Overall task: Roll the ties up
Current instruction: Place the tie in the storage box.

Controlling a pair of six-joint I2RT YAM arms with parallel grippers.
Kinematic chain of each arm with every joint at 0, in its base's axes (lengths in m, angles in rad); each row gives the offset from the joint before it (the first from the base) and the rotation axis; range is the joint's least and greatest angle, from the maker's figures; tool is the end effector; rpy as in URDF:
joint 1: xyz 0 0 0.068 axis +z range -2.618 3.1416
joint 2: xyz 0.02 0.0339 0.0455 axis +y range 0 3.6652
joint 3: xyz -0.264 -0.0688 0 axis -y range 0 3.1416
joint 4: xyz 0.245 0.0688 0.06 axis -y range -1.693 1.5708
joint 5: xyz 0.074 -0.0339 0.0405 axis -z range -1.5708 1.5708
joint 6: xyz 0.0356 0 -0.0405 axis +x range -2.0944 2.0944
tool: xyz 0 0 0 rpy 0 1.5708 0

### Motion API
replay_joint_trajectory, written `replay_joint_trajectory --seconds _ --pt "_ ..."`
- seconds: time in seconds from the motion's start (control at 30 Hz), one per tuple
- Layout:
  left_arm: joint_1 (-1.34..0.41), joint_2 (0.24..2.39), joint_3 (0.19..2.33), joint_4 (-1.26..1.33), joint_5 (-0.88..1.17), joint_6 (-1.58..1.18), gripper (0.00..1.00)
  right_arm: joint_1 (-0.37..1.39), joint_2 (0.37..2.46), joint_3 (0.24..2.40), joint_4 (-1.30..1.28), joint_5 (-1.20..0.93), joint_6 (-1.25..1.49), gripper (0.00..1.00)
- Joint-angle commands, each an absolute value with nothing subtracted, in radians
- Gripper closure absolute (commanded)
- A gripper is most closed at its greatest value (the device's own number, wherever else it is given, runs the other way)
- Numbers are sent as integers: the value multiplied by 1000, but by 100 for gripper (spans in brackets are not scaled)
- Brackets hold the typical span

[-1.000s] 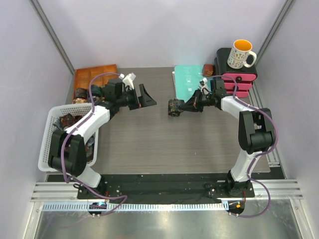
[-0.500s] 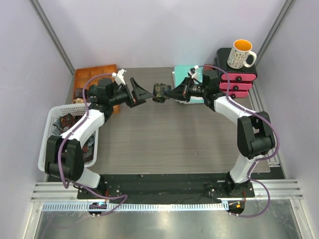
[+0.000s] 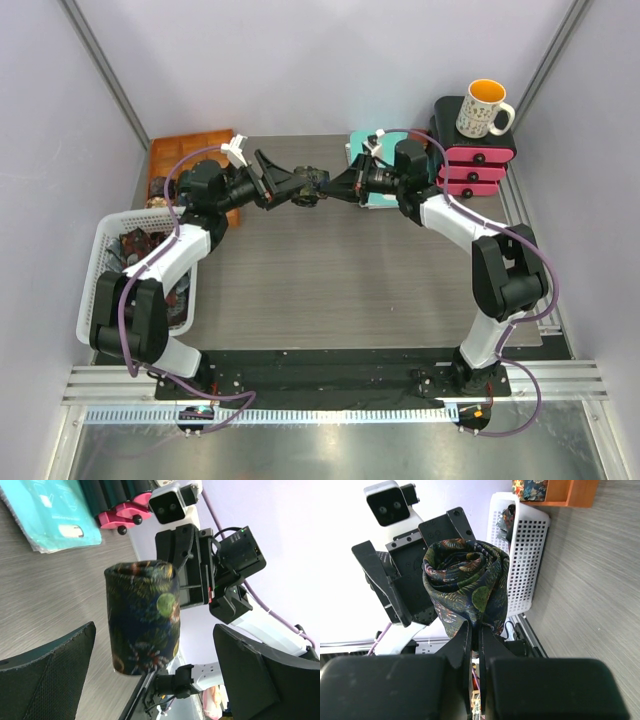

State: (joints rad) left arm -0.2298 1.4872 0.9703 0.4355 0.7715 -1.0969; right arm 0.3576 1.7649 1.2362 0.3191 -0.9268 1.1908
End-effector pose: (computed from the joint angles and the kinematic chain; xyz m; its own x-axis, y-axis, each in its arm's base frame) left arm 0.3252 -0.1016 0.2996 -0.7835 -0.4718 -0.4044 0.3129 0.2628 -0.9127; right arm 0.3704 0.1688 0.2809 -0.9479 0.2410 -0.2083 -0.1687 0.1747 0.9701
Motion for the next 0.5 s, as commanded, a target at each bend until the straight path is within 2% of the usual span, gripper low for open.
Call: replay_joint_trajectory --seconds 0.0,0.17,0.3,0.47 --pt "-235 1488 959 528 793 -1140 0 376 1724 1282 390 -943 1218 99" --pt "-235 1497 959 529 793 -1154 3 391 1729 1281 425 -950 1249 99" --pt "-236 1502 959 531 796 -1161 17 396 1736 1279 443 -954 1262 99" --pt "-239 1505 960 531 795 -1169 22 406 1740 1284 454 -957 1270 99"
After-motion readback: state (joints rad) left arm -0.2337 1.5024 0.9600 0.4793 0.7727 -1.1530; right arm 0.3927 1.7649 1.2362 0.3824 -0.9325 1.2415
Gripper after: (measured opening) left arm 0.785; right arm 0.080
